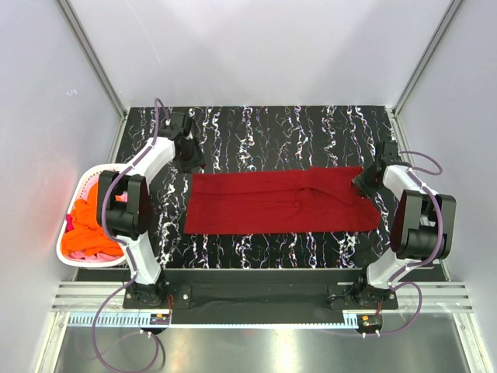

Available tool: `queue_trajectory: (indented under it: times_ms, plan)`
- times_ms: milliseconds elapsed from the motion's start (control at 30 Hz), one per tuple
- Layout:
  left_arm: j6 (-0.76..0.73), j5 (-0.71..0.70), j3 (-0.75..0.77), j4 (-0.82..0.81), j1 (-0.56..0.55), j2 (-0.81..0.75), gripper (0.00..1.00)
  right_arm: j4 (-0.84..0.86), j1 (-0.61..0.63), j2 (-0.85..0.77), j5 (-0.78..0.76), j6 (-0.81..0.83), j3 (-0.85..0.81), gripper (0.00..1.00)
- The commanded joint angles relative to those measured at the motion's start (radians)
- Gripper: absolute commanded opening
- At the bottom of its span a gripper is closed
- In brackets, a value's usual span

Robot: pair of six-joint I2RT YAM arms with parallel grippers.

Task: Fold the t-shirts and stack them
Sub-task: Fold the tshirt

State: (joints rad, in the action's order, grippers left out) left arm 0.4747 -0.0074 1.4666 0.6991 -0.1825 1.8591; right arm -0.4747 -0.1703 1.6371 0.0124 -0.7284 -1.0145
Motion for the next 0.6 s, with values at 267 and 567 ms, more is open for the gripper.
queue_trajectory:
  times_ms: [267, 567]
  plan:
    - [0.441, 0.041, -0.109, -0.024, 0.066, -0.072, 0.53, -0.022, 0.005, -0.042, 0.061, -0.023, 0.014, 0.34]
    - [0.762, 0.067, -0.131, 0.02, 0.067, -0.032, 0.49, -0.021, 0.005, -0.03, 0.066, -0.043, 0.007, 0.34]
